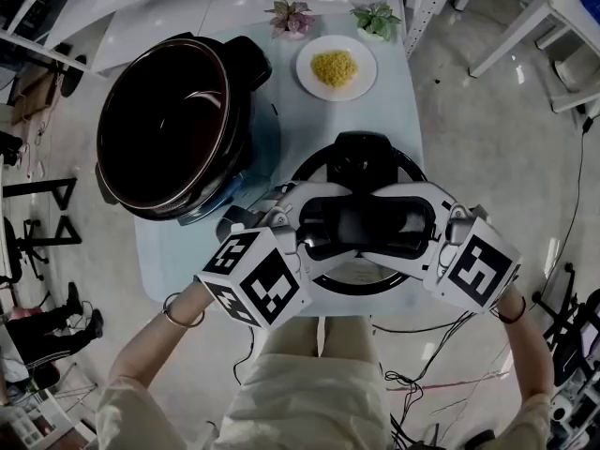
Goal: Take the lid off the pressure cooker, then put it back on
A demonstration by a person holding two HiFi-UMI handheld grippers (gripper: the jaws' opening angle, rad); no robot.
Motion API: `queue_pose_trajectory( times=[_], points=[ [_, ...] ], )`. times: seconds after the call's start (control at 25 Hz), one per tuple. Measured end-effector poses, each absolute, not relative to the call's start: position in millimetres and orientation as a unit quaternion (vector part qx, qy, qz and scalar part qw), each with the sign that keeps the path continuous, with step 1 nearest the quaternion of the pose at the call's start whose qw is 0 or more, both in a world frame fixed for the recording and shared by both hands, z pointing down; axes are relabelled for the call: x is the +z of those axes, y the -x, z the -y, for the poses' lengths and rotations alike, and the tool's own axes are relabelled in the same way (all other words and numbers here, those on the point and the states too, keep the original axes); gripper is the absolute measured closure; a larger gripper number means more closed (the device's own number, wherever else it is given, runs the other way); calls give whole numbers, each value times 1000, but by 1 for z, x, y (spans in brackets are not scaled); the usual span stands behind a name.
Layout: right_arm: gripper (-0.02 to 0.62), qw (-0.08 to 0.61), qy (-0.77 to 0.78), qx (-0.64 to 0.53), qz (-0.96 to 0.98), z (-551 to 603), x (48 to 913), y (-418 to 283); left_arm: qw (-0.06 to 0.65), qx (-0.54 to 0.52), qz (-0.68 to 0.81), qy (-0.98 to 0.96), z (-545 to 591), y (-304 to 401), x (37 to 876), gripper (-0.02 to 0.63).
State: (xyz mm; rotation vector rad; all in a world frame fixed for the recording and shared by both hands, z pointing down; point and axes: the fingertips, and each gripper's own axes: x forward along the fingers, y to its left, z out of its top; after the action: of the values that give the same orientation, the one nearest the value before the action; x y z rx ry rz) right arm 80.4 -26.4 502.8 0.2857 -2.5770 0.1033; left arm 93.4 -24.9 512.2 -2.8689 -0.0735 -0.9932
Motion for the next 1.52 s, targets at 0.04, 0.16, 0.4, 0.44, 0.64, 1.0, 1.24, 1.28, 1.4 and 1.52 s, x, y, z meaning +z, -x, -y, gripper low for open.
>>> queue_pose_trajectory(
  times=[0.04, 0.16, 0.4, 0.44, 0.64, 1.0, 1.24, 1.28, 1.4, 1.52],
  points=[
    [321, 271, -105, 38, 956, 27, 507, -81, 52, -328, 23, 943, 26, -93, 516, 319],
    [321, 275, -99, 39, 956, 28, 517, -81, 49, -333, 20, 941, 27, -93, 526, 319],
    [321, 284, -95, 36, 953, 27, 531, -80, 49, -339, 16, 939, 25, -91, 540, 319],
    [321, 286, -94, 35, 953, 27, 533, -79, 49, -340, 15, 939, 25, -91, 542, 319],
    [321, 291, -94, 32, 952, 28, 541, -76, 54, -344, 10, 937, 26, -88, 550, 319],
    [321, 288, -96, 39, 952, 27, 550, -76, 65, -346, 14, 936, 26, -88, 557, 319],
    [321, 287, -95, 48, 952, 27, 552, -77, 62, -340, 13, 938, 26, -89, 558, 319],
    [321, 290, -94, 52, 951, 27, 553, -77, 61, -341, 13, 938, 26, -89, 559, 319],
    [321, 297, -91, 71, 948, 28, 555, -76, 52, -350, 15, 935, 25, -88, 561, 319],
    [321, 305, -103, 85, 943, 27, 556, -77, 31, -352, -8, 935, 27, -86, 561, 319]
  ],
)
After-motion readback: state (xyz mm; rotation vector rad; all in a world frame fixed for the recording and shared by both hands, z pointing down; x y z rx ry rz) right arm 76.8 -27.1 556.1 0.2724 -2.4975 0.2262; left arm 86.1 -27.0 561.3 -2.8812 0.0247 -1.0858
